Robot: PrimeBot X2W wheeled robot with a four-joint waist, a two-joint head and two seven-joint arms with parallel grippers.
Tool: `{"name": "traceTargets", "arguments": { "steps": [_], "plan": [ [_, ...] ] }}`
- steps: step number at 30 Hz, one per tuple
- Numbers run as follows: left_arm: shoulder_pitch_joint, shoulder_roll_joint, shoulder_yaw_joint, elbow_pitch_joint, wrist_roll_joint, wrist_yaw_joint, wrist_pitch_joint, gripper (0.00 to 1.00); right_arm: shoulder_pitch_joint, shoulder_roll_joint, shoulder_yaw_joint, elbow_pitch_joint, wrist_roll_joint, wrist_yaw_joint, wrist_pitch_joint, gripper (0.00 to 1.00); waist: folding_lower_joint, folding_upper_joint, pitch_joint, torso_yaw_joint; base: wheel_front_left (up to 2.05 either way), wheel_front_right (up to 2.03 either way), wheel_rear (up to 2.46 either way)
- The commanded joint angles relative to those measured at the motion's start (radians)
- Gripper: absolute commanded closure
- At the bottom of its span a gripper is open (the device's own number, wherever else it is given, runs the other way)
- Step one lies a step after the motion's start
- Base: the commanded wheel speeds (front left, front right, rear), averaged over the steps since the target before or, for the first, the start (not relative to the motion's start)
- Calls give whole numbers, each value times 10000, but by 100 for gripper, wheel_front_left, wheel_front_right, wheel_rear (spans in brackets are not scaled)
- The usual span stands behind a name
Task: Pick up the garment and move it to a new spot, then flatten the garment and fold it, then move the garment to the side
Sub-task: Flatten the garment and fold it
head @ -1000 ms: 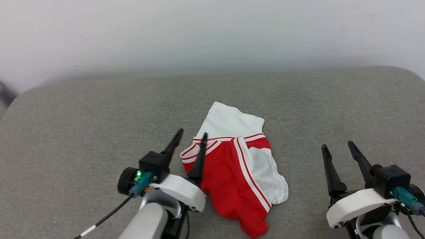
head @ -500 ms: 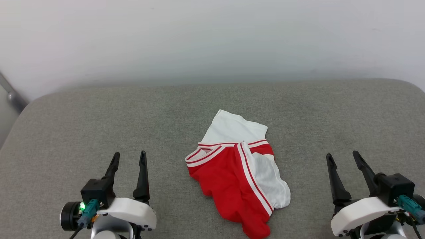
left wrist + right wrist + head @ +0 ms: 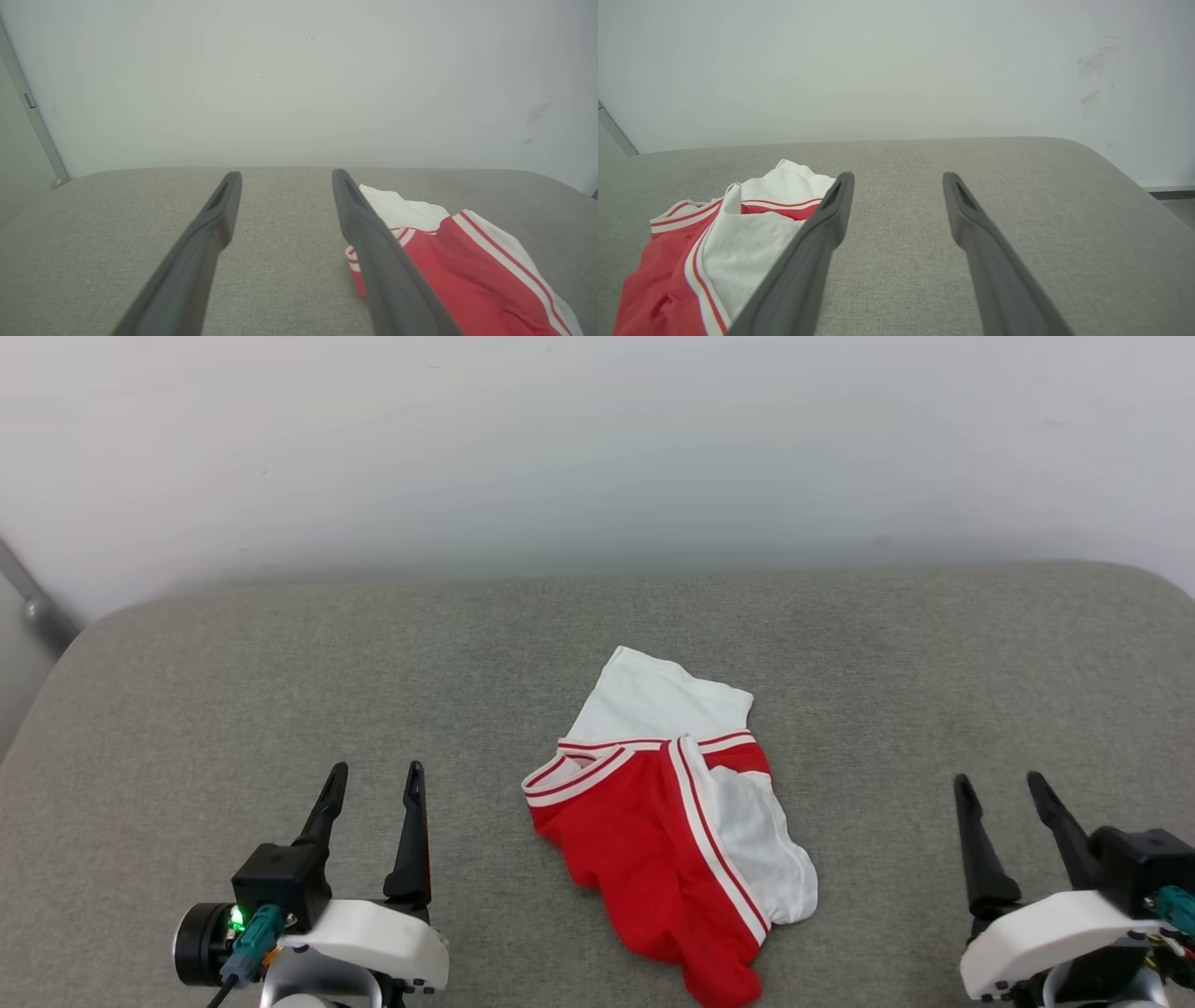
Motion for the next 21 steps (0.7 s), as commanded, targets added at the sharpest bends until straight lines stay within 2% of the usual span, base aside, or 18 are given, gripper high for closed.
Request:
{"name": "traceTargets", "arguments": {
  "steps": [1, 7, 10, 16, 21],
  "plan": [
    [89, 33, -10, -62, 0, 33, -37, 0, 8, 2, -86, 89, 94, -3, 63, 0, 0, 0, 18, 45, 0, 0, 0],
    [-184, -70, -75, -321, 34, -9, -185, 0, -462, 5, -1026, 728, -23, -3, 1071, 0, 0, 0, 305, 528, 0, 0, 0],
    [-298, -115, -109, -383, 39, -61, -264, 0, -759, 9, -934, 1074, 199, -3, 2450, 0, 0, 0, 520, 824, 0, 0, 0],
    [-579, -284, -245, -436, 118, -174, -391, 0, -1189, -494, 285, 1214, 988, -3, 5648, 0, 0, 0, 946, 1410, 0, 0, 0],
    [-831, -419, -328, -356, 148, -282, -481, 0, -1498, -848, 1179, 1382, 1820, -3, 7238, 0, 0, 0, 1328, 1792, 0, 0, 0]
  ]
}}
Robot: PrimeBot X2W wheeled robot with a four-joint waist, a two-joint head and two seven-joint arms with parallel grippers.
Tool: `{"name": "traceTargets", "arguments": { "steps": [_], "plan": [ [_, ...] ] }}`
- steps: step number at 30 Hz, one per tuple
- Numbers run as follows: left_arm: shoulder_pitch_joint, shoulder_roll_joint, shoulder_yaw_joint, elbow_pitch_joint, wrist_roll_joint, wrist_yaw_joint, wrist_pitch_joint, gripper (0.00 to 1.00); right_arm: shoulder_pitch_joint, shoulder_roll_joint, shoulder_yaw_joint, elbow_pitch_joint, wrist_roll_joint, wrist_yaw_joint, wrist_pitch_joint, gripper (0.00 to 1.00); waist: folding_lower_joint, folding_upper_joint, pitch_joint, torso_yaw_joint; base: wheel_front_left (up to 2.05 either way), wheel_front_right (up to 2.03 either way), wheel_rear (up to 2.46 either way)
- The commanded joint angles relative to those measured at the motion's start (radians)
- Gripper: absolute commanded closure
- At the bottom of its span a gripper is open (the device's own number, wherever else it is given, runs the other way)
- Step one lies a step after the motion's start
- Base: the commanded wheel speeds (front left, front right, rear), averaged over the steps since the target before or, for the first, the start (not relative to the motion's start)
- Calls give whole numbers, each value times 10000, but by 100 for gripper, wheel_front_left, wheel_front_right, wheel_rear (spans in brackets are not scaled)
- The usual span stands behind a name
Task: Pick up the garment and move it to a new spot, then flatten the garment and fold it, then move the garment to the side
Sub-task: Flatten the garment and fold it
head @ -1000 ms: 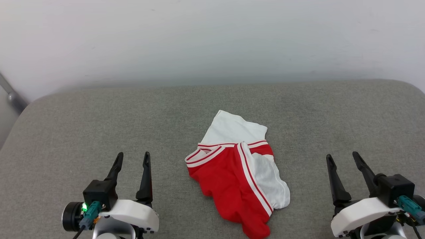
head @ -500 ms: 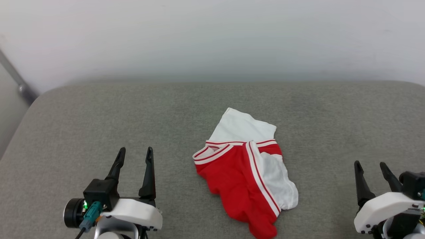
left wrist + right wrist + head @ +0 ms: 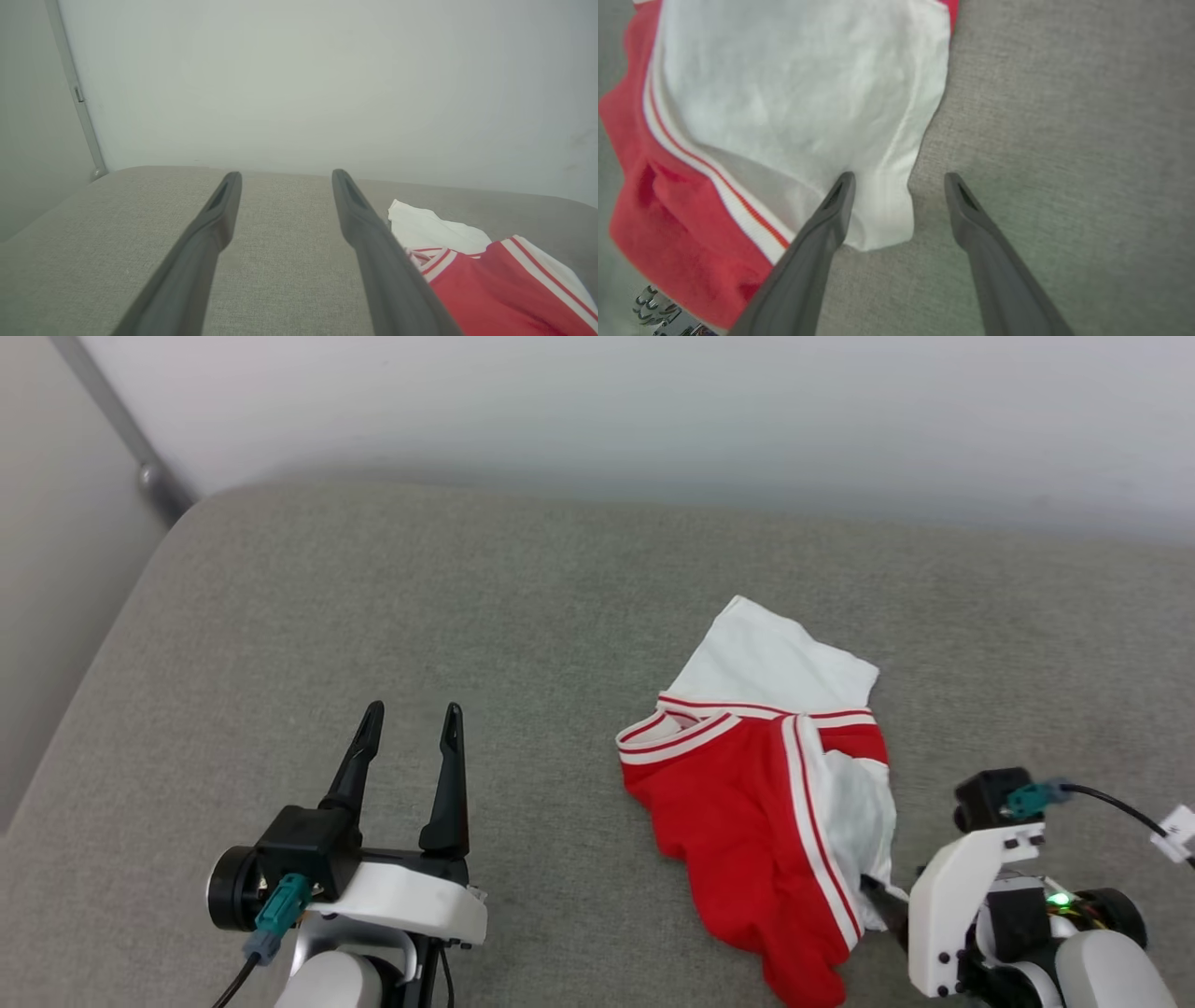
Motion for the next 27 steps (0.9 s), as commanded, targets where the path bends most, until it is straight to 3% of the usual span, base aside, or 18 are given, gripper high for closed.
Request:
{"name": "traceTargets", "arguments": {
  "steps": [1, 6, 7, 8, 9, 14, 21, 27],
  "plan": [
    [-124, -37, -16, 38, 44, -34, -59, 0, -160, -54, 140, 118, 197, -3, 170, 0, -1, -1, 234, 215, 0, 0, 0],
    [-277, -195, -42, 173, 48, -125, -101, 0, -149, -76, 470, 1085, 480, -3, 971, 0, -1, -1, 481, 420, 0, 0, 0],
    [-296, -218, -41, 213, 38, -152, -112, 0, -109, -64, 525, 1309, 571, -5, 1077, 24, -1, -1, 507, 441, 0, 0, 0],
    [-306, -235, -31, 244, 38, -156, -118, 0, -102, -29, 544, 1447, 633, -3, 1081, 56, -1, -1, 525, 451, 0, 0, 0],
    [-316, -257, -23, 271, 43, -171, -127, 0, -145, -49, 551, 1536, 615, -3, 1002, 100, -1, -1, 544, 454, 0, 0, 0],
    [-256, -313, 68, 411, 54, -217, -151, 0, -514, -240, 670, 1315, 695, -3, 563, 100, -1, -1, 455, 297, 0, 0, 0],
    [-25, -268, 209, 426, 73, -199, -166, 0, -1112, -820, 669, 6, 252, -3, -355, 100, -1, -1, 38, -330, 0, 0, 0],
    [174, -162, 300, 317, 82, -167, -160, 0, -1026, -1046, -237, -1082, -281, -5, -571, 100, -1, -1, -147, -1022, 0, 0, 0]
  ]
}}
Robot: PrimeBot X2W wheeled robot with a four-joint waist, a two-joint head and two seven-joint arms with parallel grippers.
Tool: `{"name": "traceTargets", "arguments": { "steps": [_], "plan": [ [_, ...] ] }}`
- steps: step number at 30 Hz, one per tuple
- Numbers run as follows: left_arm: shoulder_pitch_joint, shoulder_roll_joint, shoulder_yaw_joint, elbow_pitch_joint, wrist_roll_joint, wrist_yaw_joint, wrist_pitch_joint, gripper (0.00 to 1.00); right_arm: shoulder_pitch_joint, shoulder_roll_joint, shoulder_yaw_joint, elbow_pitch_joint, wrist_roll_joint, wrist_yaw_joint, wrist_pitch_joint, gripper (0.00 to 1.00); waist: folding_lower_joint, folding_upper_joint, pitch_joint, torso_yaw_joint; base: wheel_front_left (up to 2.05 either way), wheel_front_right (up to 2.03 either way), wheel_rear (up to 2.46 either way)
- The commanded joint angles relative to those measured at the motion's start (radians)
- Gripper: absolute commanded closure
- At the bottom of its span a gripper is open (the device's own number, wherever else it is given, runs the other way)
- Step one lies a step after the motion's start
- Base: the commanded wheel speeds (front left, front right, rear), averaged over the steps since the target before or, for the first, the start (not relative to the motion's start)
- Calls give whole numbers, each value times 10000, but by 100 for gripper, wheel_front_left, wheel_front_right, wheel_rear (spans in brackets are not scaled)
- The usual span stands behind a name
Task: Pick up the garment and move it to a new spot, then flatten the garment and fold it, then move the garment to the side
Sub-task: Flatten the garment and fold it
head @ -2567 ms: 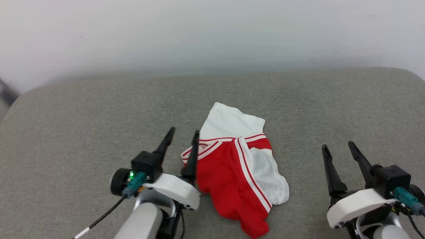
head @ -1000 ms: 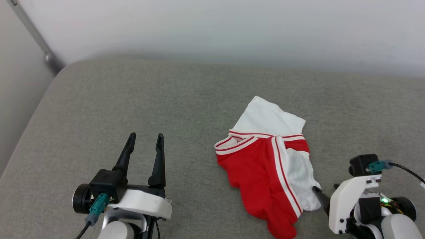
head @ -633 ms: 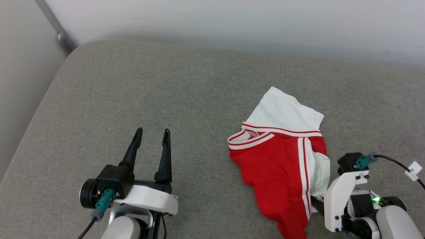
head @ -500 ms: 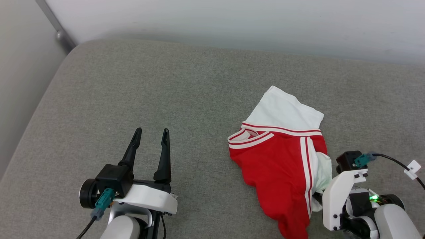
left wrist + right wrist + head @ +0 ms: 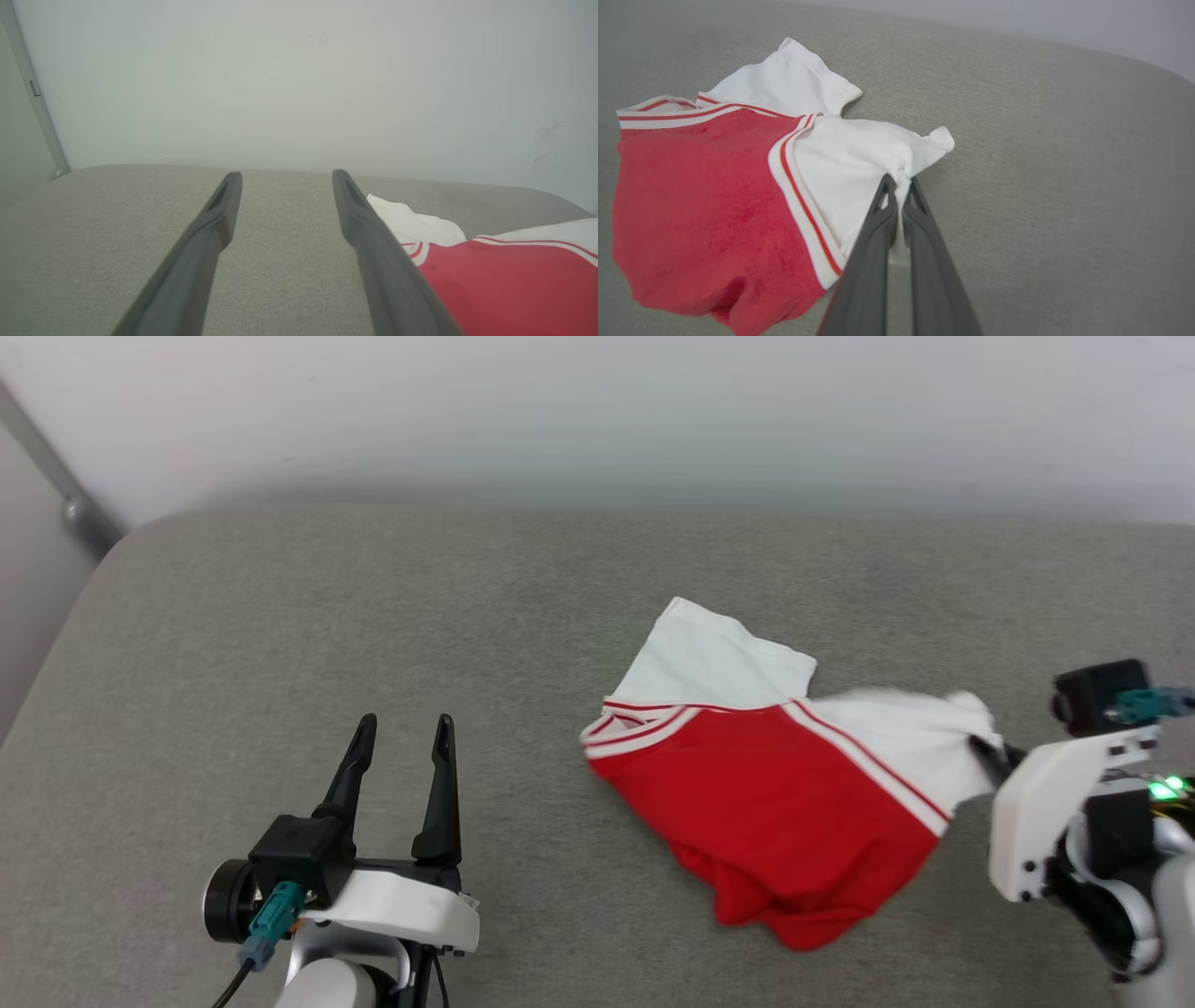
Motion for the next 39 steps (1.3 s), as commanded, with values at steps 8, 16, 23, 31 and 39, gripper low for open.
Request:
{"name": "traceTargets", "arguments": {
  "steps": [8, 16, 23, 31, 39],
  "plan": [
    [98, 100, -59, -45, -30, -3, 38, 0, 1994, 709, -3548, 773, -571, -5, -307, 100, -1, 0, -75, -513, 0, 0, 0],
    [222, 215, -37, 15, -105, 86, 191, 0, 2238, 1467, -4553, 2686, -650, -5, -1941, 0, -1, 0, -165, -576, 0, 0, 0],
    [532, 301, -51, -15, -205, 185, 331, 0, 1820, 1630, -4717, 1833, -1318, -5, -4850, 0, -1, 0, -514, -606, 0, 0, 0],
    [917, 439, -14, 10, -265, 340, 520, 0, 2094, 1737, -3422, 655, -1860, -5, -6295, 0, -1, 0, -1005, -590, 0, 0, 0],
    [1139, 586, 2, -42, -331, 478, 769, 0, 2785, 1823, -1751, -605, -1722, -5, -6473, 0, -1, 0, -1222, -594, 0, 0, 0]
  ]
}}
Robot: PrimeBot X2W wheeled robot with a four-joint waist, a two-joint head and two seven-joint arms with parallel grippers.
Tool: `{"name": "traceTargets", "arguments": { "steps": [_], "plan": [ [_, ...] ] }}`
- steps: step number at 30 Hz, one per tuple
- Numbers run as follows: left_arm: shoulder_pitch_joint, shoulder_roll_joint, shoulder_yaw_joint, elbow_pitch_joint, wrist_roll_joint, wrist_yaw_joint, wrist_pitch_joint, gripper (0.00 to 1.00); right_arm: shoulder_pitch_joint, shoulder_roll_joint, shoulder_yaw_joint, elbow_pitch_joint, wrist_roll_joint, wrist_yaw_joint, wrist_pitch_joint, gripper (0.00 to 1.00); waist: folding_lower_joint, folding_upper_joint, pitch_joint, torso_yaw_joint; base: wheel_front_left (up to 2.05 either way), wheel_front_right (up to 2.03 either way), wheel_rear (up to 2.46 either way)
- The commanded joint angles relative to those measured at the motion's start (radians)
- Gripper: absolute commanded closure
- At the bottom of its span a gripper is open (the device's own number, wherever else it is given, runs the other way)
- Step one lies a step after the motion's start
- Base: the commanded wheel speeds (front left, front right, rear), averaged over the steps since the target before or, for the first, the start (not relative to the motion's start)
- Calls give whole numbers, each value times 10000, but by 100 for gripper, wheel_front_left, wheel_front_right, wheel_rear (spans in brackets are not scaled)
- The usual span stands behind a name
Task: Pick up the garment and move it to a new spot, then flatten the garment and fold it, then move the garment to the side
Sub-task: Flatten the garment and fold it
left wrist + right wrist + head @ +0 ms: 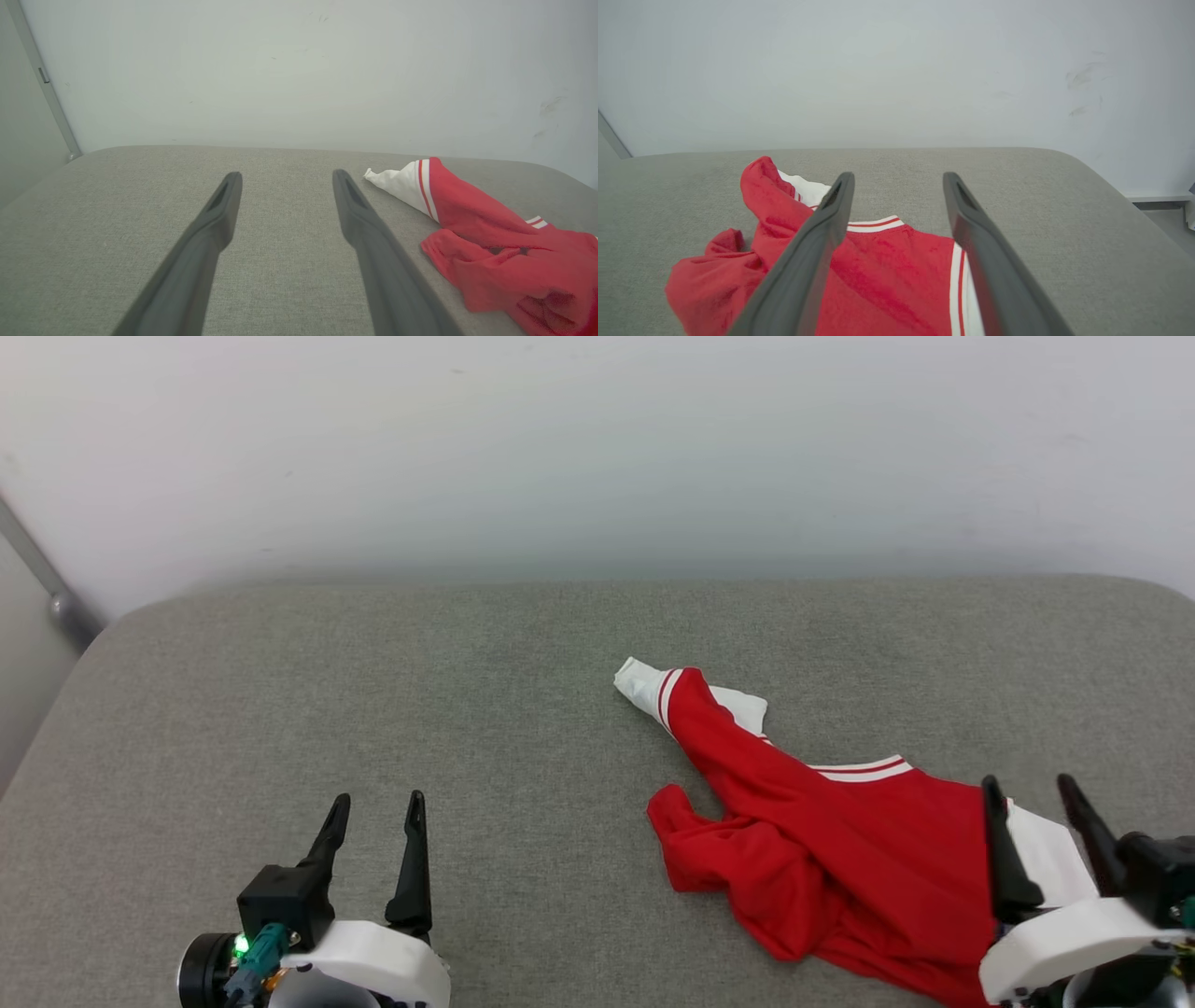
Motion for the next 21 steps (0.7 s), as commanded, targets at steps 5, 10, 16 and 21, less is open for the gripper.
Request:
{"name": "traceTargets", "arguments": {
  "steps": [5, 10, 16, 21],
  "plan": [
    [86, 112, -52, 68, -25, 74, 218, 0, 474, 41, 673, -564, 155, -5, 94, 0, 0, 0, -37, -99, 0, 0, 0],
    [-363, 209, -351, 217, 144, -102, 615, 0, 671, 51, 1102, -1033, 324, -3, 207, 0, 0, 0, 18, -319, 0, 0, 0],
    [-1736, 46, -1207, 649, 212, -867, 1743, 0, 521, 56, 1363, -1422, 363, -3, 353, 0, 0, 0, 464, -706, 0, 0, 0],
    [-3235, -152, -1929, 1283, 49, -1742, 3302, 0, 143, 57, 1588, -1621, 330, -3, 266, 0, 0, 0, 1192, -1166, 0, 0, 0]
  ]
}}
